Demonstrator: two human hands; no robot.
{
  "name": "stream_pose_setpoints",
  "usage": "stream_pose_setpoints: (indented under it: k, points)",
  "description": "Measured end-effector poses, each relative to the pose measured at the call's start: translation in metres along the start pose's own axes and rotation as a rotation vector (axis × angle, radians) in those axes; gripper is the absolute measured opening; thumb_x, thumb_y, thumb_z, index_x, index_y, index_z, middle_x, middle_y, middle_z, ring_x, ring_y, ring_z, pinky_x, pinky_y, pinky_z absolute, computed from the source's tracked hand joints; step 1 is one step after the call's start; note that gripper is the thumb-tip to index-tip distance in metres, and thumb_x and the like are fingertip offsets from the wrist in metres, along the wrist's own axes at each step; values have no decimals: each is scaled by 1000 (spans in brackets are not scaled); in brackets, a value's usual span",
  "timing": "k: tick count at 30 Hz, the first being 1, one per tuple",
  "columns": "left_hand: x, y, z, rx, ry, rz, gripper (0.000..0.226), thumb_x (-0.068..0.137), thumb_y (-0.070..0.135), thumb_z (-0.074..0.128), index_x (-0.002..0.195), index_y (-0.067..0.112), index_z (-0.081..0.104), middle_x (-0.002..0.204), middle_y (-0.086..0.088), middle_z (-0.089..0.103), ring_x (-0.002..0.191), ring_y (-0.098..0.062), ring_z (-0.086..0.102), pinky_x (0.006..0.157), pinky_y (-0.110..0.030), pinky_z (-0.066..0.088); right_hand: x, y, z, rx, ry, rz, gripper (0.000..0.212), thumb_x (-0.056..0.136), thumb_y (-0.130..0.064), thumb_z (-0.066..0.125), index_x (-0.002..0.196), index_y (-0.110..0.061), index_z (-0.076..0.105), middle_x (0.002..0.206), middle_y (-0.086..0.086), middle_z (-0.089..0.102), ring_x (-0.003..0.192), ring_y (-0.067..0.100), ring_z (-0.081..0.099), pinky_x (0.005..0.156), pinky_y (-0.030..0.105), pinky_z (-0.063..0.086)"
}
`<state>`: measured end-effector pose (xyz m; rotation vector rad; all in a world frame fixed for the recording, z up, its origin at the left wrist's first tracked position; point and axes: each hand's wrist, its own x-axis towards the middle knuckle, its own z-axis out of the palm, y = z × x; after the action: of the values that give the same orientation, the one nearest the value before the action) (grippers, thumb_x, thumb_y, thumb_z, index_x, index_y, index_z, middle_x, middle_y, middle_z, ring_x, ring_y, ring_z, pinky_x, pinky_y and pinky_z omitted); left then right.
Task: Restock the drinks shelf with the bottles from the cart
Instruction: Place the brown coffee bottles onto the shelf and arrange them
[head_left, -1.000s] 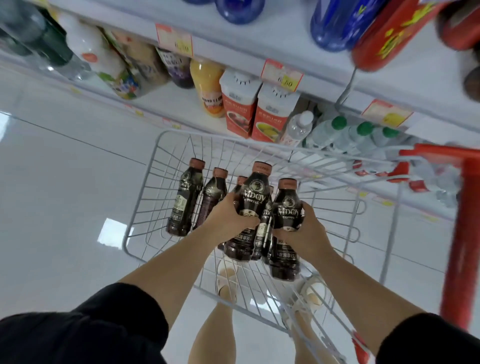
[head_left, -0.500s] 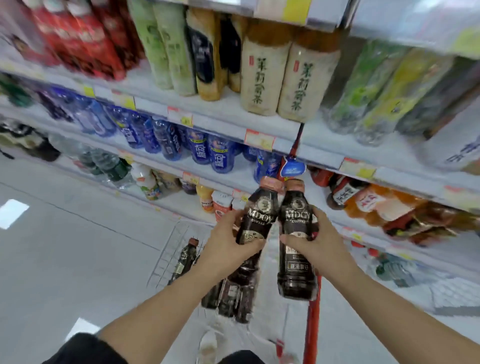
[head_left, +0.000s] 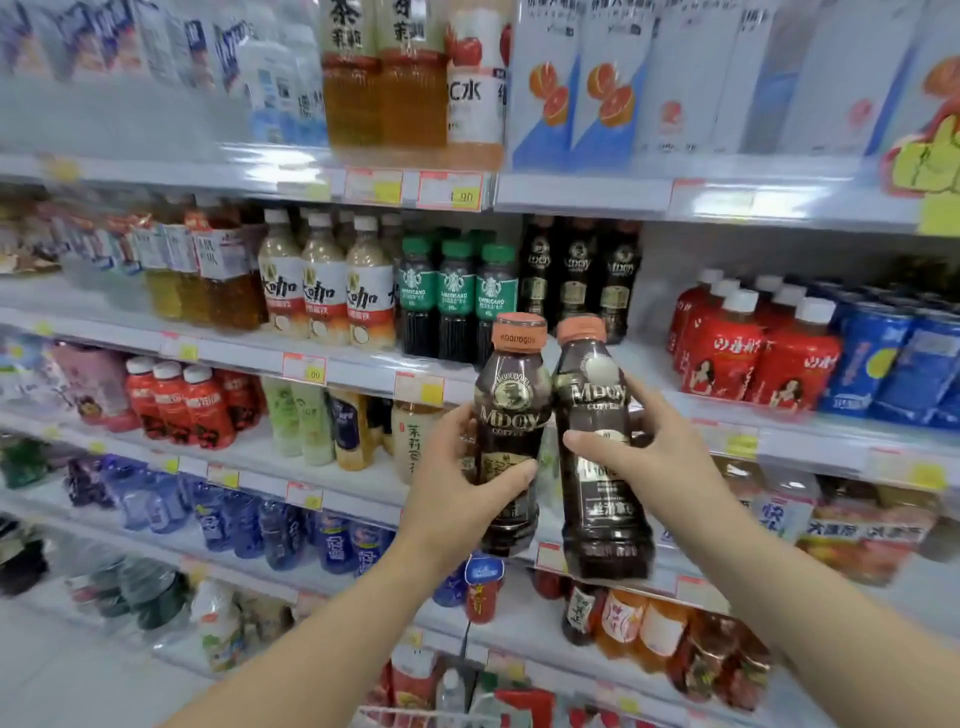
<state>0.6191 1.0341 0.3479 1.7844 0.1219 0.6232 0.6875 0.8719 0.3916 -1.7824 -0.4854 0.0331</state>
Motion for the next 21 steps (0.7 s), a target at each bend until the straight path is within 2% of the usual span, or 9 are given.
stream_pose_setpoints:
  k: [2, 5, 8, 9, 10, 12, 15, 18, 21]
  points:
    - [12, 12, -1, -8, -1, 52, 54, 74, 20, 77, 110, 44, 45, 111, 17, 57, 93, 14, 55, 72, -5, 47, 14, -13, -5, -23, 16, -37, 63, 70, -28, 78, 126, -38, 50, 100, -5, 64, 81, 10, 66, 64, 25, 52]
    - [29, 19, -10, -34, 12, 57, 53, 75, 19, 77, 102, 51, 44, 111, 13, 60, 100, -1, 60, 77, -15, 51, 43, -22, -6, -99, 83, -108, 59, 72, -28, 77, 126, -26, 52, 99, -12, 65, 82, 4, 64, 64, 17, 48]
    - [46, 17, -22, -59, 30, 50, 52, 76, 14, 76, 101, 48, 46, 108, 7, 62, 95, -7, 63, 69, -14, 52, 79, -28, -2, -211, 154, -155, 43, 74, -21, 76, 109, -28, 53, 85, -19, 58, 77, -5, 55, 62, 4, 41]
    - [53, 15, -26, -71, 30, 45, 51, 76, 11, 76, 100, 46, 46, 106, 7, 63, 93, -6, 63, 65, -12, 51, 92, -29, 1, -249, 178, -166, 43, 73, -20, 76, 108, -29, 52, 86, -17, 59, 81, -2, 57, 66, 6, 43]
    - [60, 14, -30, -73, 33, 42, 51, 75, 11, 76, 100, 46, 47, 107, 7, 62, 93, -6, 63, 64, -11, 50, 107, -27, 5, -293, 201, -174, 46, 72, -23, 76, 111, -27, 54, 94, -10, 63, 90, 8, 60, 74, 16, 48]
    - [75, 9, -36, -44, 46, 45, 52, 74, 17, 78, 101, 48, 46, 111, 8, 61, 99, -6, 60, 69, -16, 52, 138, -23, 11, -402, 231, -170, 67, 69, -29, 77, 129, -21, 50, 118, 3, 60, 110, 22, 56, 89, 35, 48]
    - [95, 2, -47, -10, 64, 56, 54, 72, 23, 79, 100, 54, 45, 112, 10, 59, 103, -10, 59, 83, -30, 53, 176, -15, 20, -463, 273, -176, 78, 70, -32, 77, 138, -21, 41, 128, 8, 54, 118, 28, 52, 94, 39, 46]
    - [115, -5, -53, -2, 65, 74, 56, 72, 20, 80, 101, 54, 47, 112, 7, 58, 102, -16, 61, 86, -38, 54, 203, -10, 28, -393, 308, -175, 79, 74, -24, 77, 141, -15, 36, 132, 9, 53, 120, 26, 51, 96, 32, 41]
    - [134, -13, -52, -2, 69, 61, 55, 71, 24, 80, 108, 51, 49, 115, 6, 59, 103, -13, 60, 88, -40, 54, 220, -2, 37, -242, 325, -183, 75, 74, -12, 77, 138, -9, 38, 124, 10, 59, 105, 20, 58, 82, 15, 36]
